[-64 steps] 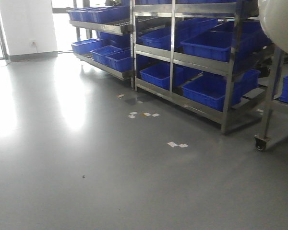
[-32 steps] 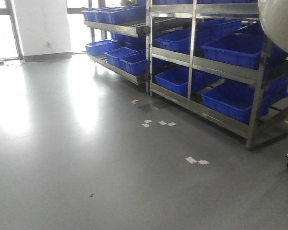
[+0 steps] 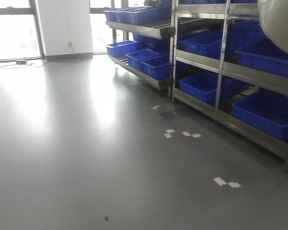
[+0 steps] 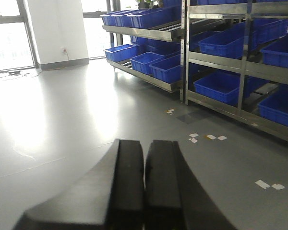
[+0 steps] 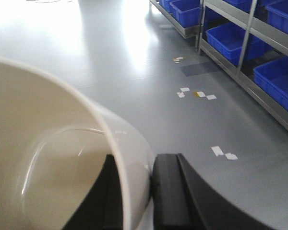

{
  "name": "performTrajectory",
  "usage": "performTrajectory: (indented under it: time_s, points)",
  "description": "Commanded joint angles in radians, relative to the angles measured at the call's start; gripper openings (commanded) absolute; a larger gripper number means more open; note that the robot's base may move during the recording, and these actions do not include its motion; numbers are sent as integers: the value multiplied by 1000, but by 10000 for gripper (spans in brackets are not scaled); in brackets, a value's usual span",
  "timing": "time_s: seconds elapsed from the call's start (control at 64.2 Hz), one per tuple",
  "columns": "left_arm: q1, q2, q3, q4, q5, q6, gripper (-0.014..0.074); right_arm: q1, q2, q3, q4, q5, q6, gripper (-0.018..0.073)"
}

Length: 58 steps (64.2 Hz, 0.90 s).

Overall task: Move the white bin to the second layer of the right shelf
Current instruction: 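Drive onward past the crate racks toward the windows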

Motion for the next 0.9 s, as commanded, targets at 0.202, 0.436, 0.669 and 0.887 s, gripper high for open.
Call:
performTrajectory:
  time_s: [0.202,0.436,0.669,0.887]
  points:
    - [-4,-14,37,-5,-84,-4,85,-5,0,-31,-10,-99,0,57]
    - [-4,-14,37,-5,-84,-4,85,-5,0,-31,-10,-99,0,57]
    - [-4,-14,37,-5,-84,-4,85,-5,0,-31,-10,-99,0,57]
    - [-4,-14,37,-5,-84,-4,85,-5,0,-31,-10,-99,0,57]
